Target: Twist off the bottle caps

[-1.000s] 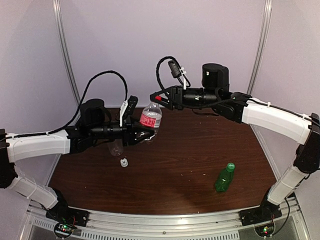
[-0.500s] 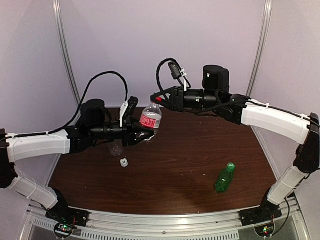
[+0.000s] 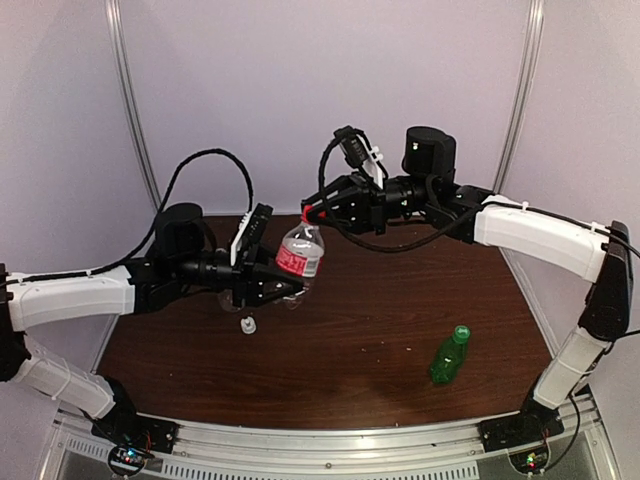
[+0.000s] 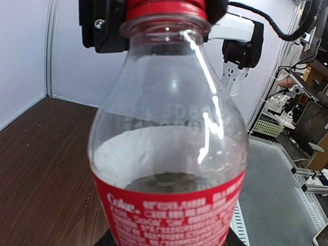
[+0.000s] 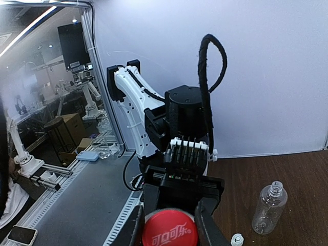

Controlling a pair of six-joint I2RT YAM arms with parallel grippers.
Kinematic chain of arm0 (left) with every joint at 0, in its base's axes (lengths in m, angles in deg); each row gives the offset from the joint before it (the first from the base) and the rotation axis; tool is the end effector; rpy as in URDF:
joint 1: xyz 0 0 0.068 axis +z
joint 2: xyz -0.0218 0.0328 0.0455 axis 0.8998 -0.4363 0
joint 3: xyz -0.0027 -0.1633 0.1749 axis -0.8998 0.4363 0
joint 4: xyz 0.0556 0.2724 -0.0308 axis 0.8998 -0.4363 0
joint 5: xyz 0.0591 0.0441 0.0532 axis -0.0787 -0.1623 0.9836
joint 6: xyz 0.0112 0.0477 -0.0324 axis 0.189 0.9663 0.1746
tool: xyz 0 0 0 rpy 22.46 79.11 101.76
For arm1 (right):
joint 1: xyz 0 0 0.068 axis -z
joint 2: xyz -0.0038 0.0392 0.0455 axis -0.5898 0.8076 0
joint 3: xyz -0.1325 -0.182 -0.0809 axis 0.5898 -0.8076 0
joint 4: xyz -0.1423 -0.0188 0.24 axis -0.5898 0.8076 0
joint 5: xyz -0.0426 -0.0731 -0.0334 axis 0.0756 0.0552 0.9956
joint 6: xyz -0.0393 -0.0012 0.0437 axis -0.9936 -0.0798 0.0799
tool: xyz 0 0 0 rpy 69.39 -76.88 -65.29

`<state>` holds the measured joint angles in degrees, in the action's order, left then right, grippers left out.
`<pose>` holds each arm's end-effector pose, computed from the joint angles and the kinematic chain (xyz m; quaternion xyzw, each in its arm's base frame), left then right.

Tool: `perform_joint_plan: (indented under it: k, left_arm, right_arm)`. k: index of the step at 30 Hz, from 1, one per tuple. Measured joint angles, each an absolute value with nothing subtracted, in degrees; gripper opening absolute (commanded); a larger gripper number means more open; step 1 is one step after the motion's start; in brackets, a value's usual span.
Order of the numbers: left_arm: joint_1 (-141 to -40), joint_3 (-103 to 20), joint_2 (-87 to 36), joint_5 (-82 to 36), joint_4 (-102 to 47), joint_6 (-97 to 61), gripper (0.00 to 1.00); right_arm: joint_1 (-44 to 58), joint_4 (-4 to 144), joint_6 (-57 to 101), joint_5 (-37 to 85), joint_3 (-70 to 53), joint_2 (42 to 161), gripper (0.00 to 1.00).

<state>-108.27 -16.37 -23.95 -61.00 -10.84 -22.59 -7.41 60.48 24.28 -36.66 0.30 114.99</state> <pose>0.2088 -0.2456 0.2530 0.4208 0.6091 -0.5587 0.3738 0.2612 0.3028 0.3554 -0.5504 0.4459 0.6153 0.3459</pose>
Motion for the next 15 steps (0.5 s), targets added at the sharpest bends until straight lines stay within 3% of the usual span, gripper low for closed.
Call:
perform_joint_plan:
  k: [8, 11, 15]
  left_arm:
    - [-108.27, -16.11, -23.60, -62.07, -9.71, -22.81, 0.19]
    - [-108.21, -16.13, -23.51, -60.91, -10.36, -22.33, 0.19]
    - [-108.21, -16.32, -23.25, -58.40, -11.41, -21.24, 0.19]
  right_arm:
    - [-7.15, 61.33, 26.03, -35.63, 0.89, 115.56, 0.63]
    - [-7.10, 62.82, 27.69, -32.09, 0.91, 115.21, 0.79]
    - [-7.06, 63.47, 30.49, -26.47, -0.31, 113.20, 0.88]
